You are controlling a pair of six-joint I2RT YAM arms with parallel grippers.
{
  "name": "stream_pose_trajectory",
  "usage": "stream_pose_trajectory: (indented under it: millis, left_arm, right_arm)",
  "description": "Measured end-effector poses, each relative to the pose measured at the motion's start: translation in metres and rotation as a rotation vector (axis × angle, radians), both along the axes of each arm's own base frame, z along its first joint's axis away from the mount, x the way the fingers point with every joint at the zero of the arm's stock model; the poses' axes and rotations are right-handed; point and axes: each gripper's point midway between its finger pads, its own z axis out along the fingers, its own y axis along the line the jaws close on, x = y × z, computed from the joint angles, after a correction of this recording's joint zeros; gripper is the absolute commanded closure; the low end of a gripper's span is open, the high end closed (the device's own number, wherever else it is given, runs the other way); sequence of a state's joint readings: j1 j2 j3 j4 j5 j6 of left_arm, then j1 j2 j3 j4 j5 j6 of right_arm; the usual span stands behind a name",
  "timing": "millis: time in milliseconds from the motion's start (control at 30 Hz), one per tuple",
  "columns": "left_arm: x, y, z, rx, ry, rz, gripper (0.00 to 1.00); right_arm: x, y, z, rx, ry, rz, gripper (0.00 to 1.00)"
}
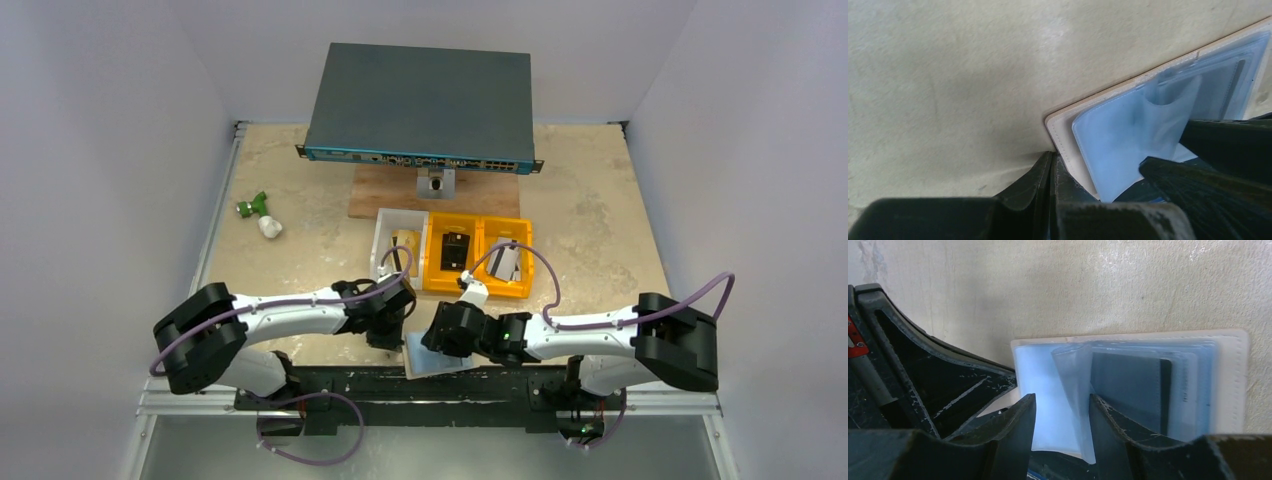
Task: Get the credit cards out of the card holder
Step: Remove the credit card from the card holder.
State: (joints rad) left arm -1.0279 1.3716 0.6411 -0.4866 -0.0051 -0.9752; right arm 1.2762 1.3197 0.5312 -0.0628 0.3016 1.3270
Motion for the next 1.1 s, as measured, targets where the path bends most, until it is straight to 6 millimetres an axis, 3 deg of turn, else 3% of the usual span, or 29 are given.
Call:
stream_pose_trajectory:
  millis: [200,433,600,867,1100]
  left_arm:
    - [0.005,-0.019,0.0,-0.042,0.003,-0.027,1.0]
    - [0.005,-0.021,0.002,-0.05,0.004,-0.044,0.99]
    - [0.005,-0.015,0.008,-0.045,-0.01,-0.048,0.96]
    - [0.007,-0.007,0.04,-0.097,-0.077,-0.035,0.96]
    - [0.003,0.0,0.043,-0.093,-0.076,-0.033,0.96]
  right_arm:
    - [0.0,0.006,0.003,0.029,-0.003,0.01,0.52]
    - [-0.003,0.02,0.015,0.101,0.003,0.035,0.51]
    - [-0.005,0.026,0.018,0.145,0.013,0.043,0.51]
    - [-0.008,0.027,0.01,0.191,0.047,0.04,0.46]
    - [-0.006,0.043,0.004,0.246,0.083,0.054,0.39]
